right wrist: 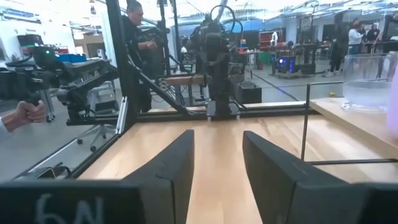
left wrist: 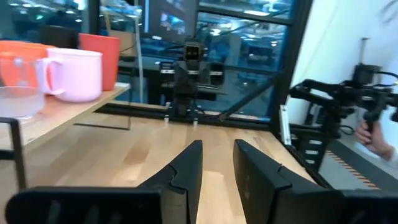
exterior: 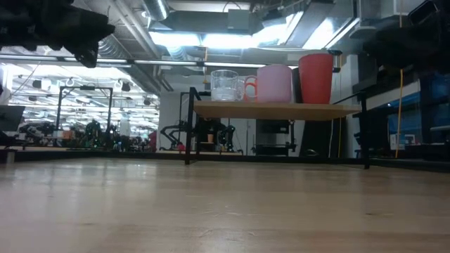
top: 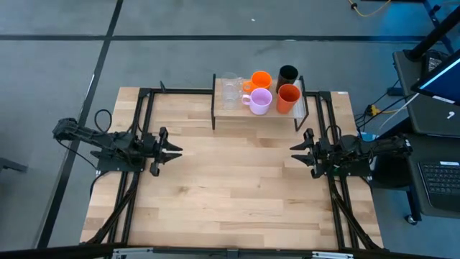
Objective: Stack small to large cups/mugs on shelf
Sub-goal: Return to Home Position
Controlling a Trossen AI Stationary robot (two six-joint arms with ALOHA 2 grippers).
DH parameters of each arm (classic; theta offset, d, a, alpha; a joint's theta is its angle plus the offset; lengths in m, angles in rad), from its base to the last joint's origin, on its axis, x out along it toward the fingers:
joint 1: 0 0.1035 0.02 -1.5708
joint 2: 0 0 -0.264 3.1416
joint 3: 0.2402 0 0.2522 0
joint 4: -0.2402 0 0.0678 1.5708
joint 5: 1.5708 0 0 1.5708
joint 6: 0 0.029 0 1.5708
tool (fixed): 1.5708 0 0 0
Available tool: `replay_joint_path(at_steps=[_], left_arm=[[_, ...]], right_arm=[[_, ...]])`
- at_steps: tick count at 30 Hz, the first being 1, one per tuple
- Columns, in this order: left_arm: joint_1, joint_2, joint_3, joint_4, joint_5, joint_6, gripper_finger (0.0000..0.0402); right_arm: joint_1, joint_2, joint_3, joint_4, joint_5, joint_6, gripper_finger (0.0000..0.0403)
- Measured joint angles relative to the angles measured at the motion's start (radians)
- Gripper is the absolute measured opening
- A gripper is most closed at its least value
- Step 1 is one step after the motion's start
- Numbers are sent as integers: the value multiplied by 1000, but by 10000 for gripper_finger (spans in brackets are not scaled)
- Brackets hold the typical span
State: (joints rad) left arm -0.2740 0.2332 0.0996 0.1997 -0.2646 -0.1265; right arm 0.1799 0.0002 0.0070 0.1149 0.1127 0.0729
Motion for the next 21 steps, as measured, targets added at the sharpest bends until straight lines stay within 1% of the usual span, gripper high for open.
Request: replay_joint_path(at_steps=[3,6,13,18,21], left_arm=[[41,-14,-42,30,81,-2,85],[76,-19,-92,104,124,-19,85],[142,-20,-91,56,159,-52,85],[182,-20,-91,10,161,-71,85],[193,-20,-91,5,185,-76,85]], right_arm=[[0,0,0,-3,0,-21,139],[0,0,0,-3,0,-25,139],[0,1,0,-55,0,54,139],[0,1,0,-71,0,42,139],[0,1,0,-72,0,5,139]])
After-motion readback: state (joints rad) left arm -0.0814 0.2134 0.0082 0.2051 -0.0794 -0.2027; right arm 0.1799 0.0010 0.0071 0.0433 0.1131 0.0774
